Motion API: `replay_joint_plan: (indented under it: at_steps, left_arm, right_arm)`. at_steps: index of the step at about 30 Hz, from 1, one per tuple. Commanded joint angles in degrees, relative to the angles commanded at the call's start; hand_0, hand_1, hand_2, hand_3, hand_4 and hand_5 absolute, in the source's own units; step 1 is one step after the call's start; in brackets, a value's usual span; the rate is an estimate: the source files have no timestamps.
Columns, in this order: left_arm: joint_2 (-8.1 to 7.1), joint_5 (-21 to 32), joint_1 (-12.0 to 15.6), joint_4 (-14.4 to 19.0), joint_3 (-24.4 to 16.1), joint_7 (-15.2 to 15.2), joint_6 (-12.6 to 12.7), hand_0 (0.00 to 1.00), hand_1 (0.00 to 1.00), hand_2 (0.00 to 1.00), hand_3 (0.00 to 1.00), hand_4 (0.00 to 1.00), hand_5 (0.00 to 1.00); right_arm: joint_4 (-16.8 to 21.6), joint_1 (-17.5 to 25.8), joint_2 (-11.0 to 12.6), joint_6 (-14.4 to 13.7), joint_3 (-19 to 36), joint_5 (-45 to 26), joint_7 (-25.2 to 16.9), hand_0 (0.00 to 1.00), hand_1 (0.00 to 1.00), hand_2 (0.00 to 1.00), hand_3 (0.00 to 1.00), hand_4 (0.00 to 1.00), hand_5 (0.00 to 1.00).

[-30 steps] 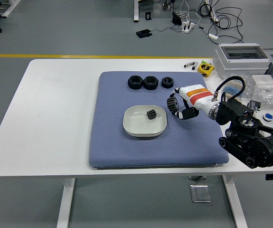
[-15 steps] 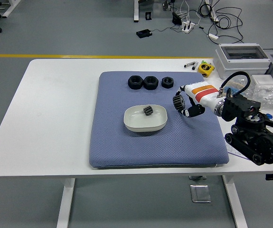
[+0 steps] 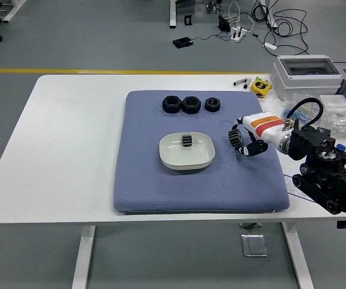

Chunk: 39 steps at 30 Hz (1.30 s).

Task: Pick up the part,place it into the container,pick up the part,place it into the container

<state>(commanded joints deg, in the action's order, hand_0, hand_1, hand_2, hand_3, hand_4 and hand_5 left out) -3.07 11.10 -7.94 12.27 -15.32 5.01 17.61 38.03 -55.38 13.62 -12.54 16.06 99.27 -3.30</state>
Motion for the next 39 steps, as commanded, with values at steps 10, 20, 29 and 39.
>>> replay_joint_plan:
  at_steps: [10,20,29,39]
  left_arm:
    - [-0.06,0.36,-0.16,0.01,0.29,-0.07,-0.07,0.525,0.585,0.717,0.624,0.62,0.599]
    - [-0.03,0.46,-0.11,0.02,0.3,-0.06,-0.09,0.525,0.585,0.717,0.624,0.62,0.601]
    - [-0.01,0.38,-0.02,0.01,0.28,-0.04,-0.1,0.523,0.583,0.716,0.623,0.617,0.598]
    - [-0.08,0.42,0.03,0.02,0.45,-0.05,-0.18,0.523,0.582,0.715,0.622,0.618,0.6]
  right_arm:
    - [-0.21,0.08,1.0,0.56,0.68,0.55,0.02,0.002,0.055,0.195,0.489,0.635,0.226]
    - [-0.09,0.6,2.27,0.91,1.04,0.68,-0.01,0.002,0.056,0.196,0.488,0.633,0.233]
    - [3.25,0.65,3.38,0.54,2.47,0.22,0.19,0.002,0.057,0.199,0.489,0.633,0.236]
    - [12.75,0.01,3.4,-0.37,2.46,2.48,0.89,0.002,0.057,0.201,0.489,0.631,0.239]
